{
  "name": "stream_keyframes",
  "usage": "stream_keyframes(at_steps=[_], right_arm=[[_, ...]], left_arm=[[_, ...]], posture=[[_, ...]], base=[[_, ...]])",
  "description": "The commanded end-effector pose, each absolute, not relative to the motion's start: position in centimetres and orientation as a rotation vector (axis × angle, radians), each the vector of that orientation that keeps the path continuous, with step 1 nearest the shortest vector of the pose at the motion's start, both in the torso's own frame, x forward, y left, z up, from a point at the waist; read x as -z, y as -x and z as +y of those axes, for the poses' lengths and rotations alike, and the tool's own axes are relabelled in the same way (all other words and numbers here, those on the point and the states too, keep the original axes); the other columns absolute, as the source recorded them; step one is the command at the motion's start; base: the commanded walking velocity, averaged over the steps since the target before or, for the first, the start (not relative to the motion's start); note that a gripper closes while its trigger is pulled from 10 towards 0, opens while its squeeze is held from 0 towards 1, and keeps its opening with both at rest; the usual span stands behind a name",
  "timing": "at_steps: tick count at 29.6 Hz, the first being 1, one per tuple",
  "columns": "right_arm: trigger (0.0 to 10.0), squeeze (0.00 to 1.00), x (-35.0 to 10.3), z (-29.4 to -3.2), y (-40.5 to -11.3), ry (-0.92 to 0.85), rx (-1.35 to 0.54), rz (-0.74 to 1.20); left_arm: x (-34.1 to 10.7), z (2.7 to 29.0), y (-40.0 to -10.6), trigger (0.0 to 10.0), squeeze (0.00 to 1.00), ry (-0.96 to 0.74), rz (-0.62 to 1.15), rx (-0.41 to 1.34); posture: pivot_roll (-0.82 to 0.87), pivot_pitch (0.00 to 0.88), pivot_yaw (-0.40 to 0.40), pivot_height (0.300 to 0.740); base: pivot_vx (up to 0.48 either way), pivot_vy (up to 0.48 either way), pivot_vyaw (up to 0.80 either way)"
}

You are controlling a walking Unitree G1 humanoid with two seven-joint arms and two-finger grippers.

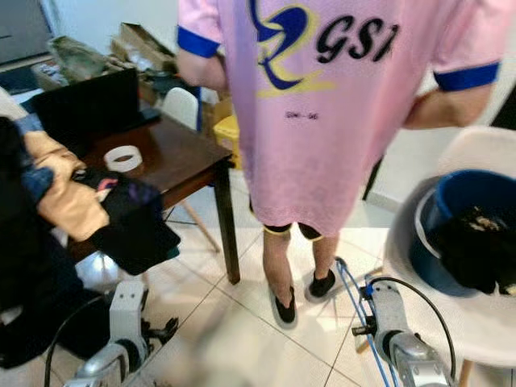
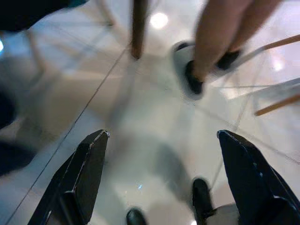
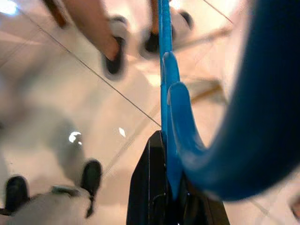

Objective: Hang hanger

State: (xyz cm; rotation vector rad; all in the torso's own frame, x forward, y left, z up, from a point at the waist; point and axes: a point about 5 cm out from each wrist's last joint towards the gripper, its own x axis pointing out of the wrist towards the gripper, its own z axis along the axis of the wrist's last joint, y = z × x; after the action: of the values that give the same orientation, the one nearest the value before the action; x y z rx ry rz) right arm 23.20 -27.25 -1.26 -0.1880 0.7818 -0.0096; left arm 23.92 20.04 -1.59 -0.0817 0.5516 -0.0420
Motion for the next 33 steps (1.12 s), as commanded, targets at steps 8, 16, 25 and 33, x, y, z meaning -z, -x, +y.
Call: stream_keyframes(at_steps=[8, 16, 25, 33], right_arm=[[10.0, 0.0, 1.6, -28.6, -21.8, 0.103, 0.134, 0.717], [10.0, 0.0, 1.3, -29.0, -22.0, -0.124, 0.169, 0.625], [10.0, 0.0, 1.5, -28.9, -21.9, -0.131, 0.148, 0.618], [10.0, 0.0, 1.3, -29.0, -22.1, -0.151, 0.124, 0.592]], left_arm=[[2.4, 21.9, -22.2, 10.0, 0.0, 0.137, 0.54, 0.053], [2.5, 21.8, -22.2, 10.0, 0.0, 0.128, 0.531, 0.065], [2.6, 22.0, -22.2, 10.0, 0.0, 0.138, 0.516, 0.071], [2.4, 21.8, -22.4, 10.0, 0.0, 0.139, 0.493, 0.08]], posture=[[0.0, 0.0, -0.019, 0.74], [0.02, 0.0, -0.02, 0.74], [0.02, 0.0, -0.027, 0.74], [0.01, 0.0, -0.028, 0.74]], base=[[0.0, 0.0, -0.3], [0.0, 0.0, -0.1], [0.0, 0.0, -0.27], [0.0, 0.0, -0.3]])
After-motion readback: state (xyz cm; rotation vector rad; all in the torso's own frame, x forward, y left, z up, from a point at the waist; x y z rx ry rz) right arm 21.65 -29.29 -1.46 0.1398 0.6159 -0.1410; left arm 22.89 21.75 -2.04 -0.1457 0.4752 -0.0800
